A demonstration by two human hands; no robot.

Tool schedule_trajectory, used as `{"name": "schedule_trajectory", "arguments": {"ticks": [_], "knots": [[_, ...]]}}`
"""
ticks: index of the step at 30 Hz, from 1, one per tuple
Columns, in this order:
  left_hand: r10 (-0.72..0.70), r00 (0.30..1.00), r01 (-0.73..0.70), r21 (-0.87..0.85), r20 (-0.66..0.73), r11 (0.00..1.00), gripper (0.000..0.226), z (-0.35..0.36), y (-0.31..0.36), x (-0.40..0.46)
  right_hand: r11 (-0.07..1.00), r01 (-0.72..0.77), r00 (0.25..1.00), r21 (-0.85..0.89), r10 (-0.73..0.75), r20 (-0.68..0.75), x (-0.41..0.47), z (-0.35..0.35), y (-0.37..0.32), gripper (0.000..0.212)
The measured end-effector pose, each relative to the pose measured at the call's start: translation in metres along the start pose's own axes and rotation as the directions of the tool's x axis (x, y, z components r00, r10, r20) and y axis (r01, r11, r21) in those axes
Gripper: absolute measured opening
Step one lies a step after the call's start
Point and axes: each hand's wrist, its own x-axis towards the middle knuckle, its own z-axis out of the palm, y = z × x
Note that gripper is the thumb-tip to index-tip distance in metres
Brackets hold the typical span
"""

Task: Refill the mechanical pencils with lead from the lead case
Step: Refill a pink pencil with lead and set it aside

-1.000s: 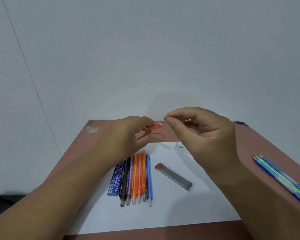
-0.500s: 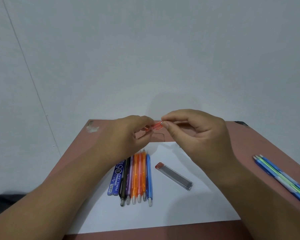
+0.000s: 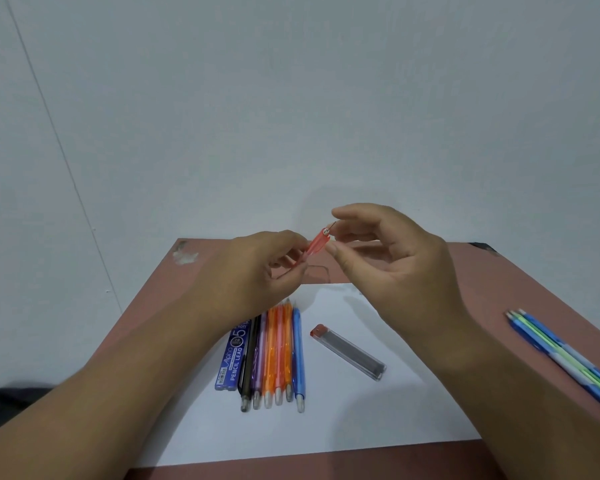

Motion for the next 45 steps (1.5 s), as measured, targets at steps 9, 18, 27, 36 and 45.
{"name": "schedule_trajectory", "arguments": {"ticks": [9, 18, 27, 36, 45], "knots": [[-0.002, 1.000, 0.005, -0.078, 0.031, 0.997, 0.030, 0.002, -0.002, 0.001, 0.999, -0.037, 0.999, 0.035, 0.038, 0.000, 0.000, 0.000, -0.001, 0.031], [-0.014, 1.000, 0.015, -0.097, 0.009, 0.995, 0.026, 0.002, -0.002, 0.000, 0.997, -0.078, 0.997, 0.003, 0.078, -0.013, -0.001, 0.001, 0.005, 0.027], [-0.329, 0.942, 0.262, -0.477, -0.062, 0.839, 0.017, 0.006, -0.009, 0.002, 0.834, -0.486, 0.868, -0.263, 0.496, -0.031, 0.012, -0.018, 0.048, 0.017], [-0.360, 0.933, 0.311, -0.538, 0.015, 0.784, 0.022, 0.009, -0.013, 0.002, 0.669, -0.464, 0.718, -0.580, 0.668, 0.196, 0.012, -0.021, 0.064, 0.009], [-0.275, 0.962, 0.239, -0.478, -0.006, 0.845, 0.027, 0.009, -0.012, 0.001, 0.637, -0.364, 0.731, -0.680, 0.648, 0.215, 0.010, -0.013, 0.064, 0.016]]}}
